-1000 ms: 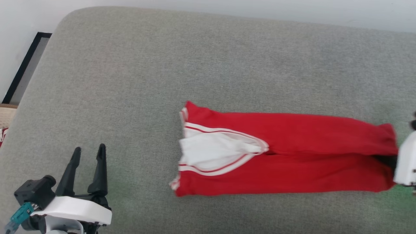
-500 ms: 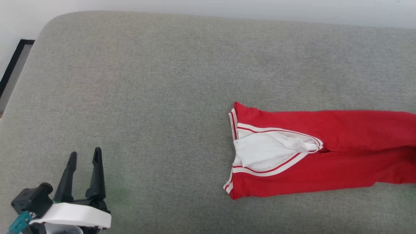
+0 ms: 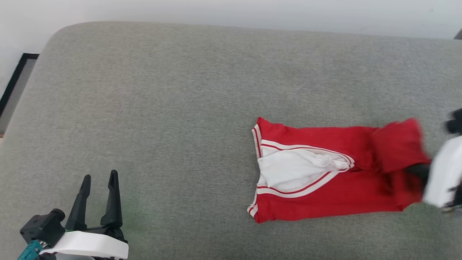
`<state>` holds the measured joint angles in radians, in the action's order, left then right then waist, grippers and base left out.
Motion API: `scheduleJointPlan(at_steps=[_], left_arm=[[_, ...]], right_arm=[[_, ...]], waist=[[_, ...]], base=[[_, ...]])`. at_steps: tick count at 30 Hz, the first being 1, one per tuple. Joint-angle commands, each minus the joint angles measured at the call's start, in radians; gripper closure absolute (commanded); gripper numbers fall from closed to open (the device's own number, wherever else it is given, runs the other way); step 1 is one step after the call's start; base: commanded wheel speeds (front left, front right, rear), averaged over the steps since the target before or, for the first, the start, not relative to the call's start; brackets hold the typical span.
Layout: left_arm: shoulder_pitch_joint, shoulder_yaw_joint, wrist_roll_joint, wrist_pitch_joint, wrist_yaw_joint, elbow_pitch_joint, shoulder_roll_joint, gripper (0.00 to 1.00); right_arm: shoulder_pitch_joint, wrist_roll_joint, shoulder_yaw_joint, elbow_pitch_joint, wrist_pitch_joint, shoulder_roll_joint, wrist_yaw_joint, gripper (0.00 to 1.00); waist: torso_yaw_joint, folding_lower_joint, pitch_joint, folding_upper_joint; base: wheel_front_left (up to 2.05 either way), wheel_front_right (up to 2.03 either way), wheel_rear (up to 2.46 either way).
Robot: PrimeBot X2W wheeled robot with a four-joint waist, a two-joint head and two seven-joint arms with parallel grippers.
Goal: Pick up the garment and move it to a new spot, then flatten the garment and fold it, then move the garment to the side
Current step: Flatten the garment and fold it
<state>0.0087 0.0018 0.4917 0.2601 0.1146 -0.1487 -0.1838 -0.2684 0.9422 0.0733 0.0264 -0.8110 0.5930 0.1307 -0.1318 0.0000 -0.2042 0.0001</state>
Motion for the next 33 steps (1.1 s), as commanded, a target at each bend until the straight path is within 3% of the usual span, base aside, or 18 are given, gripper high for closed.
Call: scheduleJointPlan(at_steps=[1,8,17,19,20,26,33], left_arm=[[0.004,-0.005,-0.007,0.007,0.007,-0.001,0.006,0.0],[-0.031,-0.047,-0.011,0.007,0.012,-0.023,0.013,0.0],[-0.05,-0.086,0.006,0.006,0.016,-0.05,0.024,0.0],[-0.044,-0.087,0.006,0.007,0.015,-0.051,0.021,0.0],[-0.041,-0.085,0.009,0.007,0.015,-0.051,0.02,0.0],[-0.023,-0.055,0.022,0.006,0.015,-0.042,0.013,0.0],[-0.001,-0.022,0.034,0.006,0.015,-0.018,0.004,0.0]], right_arm=[[0.002,-0.007,0.042,-0.039,-0.017,-0.034,0.0,1.0],[-0.053,-0.024,0.162,-0.033,-0.03,-0.117,0.0,1.0],[-0.108,-0.044,0.292,0.073,-0.012,-0.164,0.0,0.98],[-0.116,-0.049,0.299,0.092,0.001,-0.167,0.0,0.53],[-0.121,-0.05,0.3,0.095,0.009,-0.166,0.0,0.0],[-0.139,-0.051,0.283,0.081,0.06,-0.149,0.0,0.0],[-0.125,-0.068,0.19,0.033,0.146,-0.107,0.0,0.0]], waist=[[-0.02,0.0,0.005,-0.0001],[-0.089,0.0,0.013,-0.0001],[-0.171,0.0,0.027,-0.0001],[-0.173,0.0,0.03,-0.0001],[-0.172,0.0,0.031,-0.0001],[-0.128,0.0,0.049,-0.0001],[-0.049,0.0,0.065,-0.0001]], base=[[0.0,0.0,0.0],[0.0,0.0,0.0],[0.0,0.0,0.0],[0.0,0.0,0.0],[0.0,0.0,0.0],[0.0,0.0,0.0],[0.0,0.0,0.0]])
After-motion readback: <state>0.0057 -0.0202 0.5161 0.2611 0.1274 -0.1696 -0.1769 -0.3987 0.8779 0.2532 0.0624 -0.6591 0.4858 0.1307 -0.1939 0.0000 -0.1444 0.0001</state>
